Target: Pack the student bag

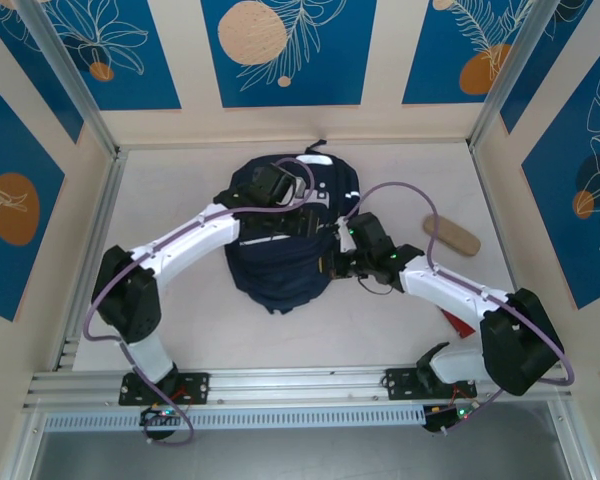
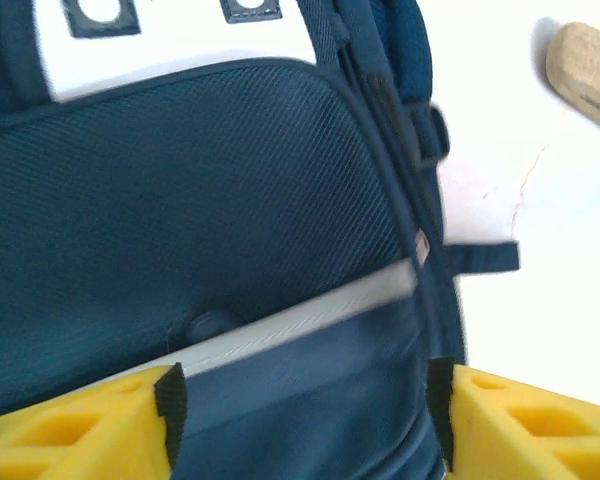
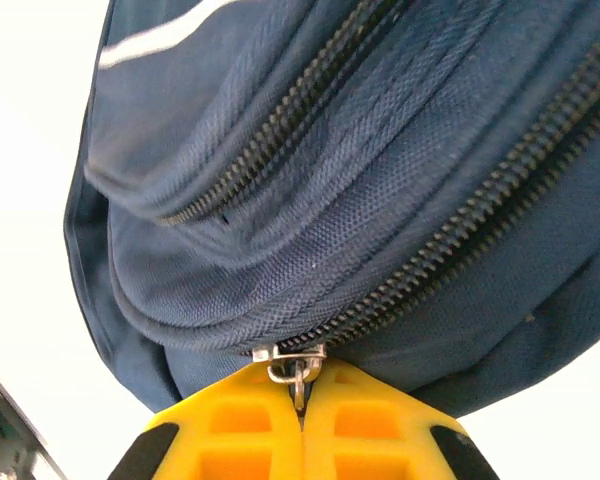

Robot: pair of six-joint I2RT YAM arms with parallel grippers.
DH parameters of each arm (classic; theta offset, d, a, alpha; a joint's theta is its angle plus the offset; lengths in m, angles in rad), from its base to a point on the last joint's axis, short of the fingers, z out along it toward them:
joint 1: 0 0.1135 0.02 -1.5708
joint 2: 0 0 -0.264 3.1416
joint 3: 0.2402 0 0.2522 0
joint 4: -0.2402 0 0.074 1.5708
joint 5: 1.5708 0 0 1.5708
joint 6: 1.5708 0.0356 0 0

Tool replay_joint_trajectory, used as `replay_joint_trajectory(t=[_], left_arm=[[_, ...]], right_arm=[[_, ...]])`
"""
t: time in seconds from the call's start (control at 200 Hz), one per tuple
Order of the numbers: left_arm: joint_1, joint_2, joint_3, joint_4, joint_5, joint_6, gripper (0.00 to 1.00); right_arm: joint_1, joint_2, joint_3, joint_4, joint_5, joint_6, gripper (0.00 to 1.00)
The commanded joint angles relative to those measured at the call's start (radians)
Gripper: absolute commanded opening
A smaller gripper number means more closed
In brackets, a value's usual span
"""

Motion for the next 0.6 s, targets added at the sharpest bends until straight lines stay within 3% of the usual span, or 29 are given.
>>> replay_joint_trajectory(t=[0.0, 0.245, 0.595], left_arm=[[0.011, -0.080, -0.059, -0.042, -0.046, 0.176, 0.73], [0.009, -0.110, -0.147, -0.031, -0.044, 0.433, 0.75], [-0.037, 0.086, -0.048, 0.016, -0.099, 0.555, 0.61]], right_arm=[[-0.102, -0.012, 0.017, -0.003, -0.067, 0.018, 0.00], [-0.257, 0.115, 0.135, -0.056, -0.158, -0.075, 0.00], [-0.298, 0.169, 0.207, -0.101, -0.215, -0.127, 0.00]])
